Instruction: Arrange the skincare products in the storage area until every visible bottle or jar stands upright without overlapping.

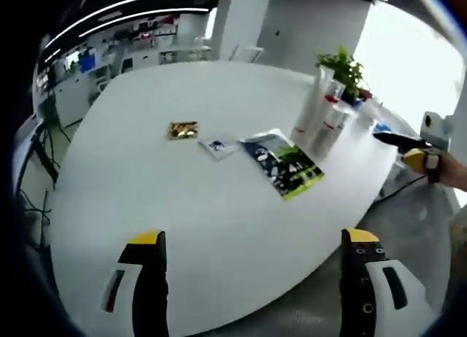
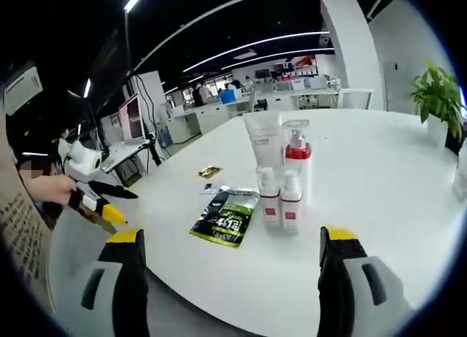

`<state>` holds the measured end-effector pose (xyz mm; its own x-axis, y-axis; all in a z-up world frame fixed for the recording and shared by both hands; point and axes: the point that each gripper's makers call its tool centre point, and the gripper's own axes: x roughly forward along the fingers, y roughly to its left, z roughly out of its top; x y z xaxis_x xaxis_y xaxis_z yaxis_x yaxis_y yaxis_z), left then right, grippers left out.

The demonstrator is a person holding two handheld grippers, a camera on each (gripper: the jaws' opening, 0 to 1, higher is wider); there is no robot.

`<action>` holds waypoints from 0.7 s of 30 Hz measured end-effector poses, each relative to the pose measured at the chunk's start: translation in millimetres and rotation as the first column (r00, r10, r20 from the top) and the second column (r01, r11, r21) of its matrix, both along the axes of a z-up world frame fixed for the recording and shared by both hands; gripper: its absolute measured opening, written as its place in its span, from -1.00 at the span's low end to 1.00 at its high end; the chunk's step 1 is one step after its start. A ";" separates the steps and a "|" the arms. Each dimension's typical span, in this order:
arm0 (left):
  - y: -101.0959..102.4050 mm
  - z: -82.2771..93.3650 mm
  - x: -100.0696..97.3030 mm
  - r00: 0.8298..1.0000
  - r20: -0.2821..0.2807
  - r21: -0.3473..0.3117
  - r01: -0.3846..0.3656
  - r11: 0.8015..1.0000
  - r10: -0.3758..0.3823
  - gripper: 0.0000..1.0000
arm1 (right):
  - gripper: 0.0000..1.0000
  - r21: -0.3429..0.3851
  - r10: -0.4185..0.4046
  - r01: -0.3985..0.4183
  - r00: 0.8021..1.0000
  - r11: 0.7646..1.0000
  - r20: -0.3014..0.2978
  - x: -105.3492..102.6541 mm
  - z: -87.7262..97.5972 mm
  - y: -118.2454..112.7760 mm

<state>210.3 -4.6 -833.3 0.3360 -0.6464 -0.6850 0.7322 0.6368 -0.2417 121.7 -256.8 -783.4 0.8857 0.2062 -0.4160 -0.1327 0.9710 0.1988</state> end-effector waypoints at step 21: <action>3.4 -6.2 -0.4 1.000 0.005 0.057 -0.008 0.998 0.007 0.94 | 0.99 0.004 -0.028 0.028 1.000 1.000 0.004 -1.3 -0.9 -4.7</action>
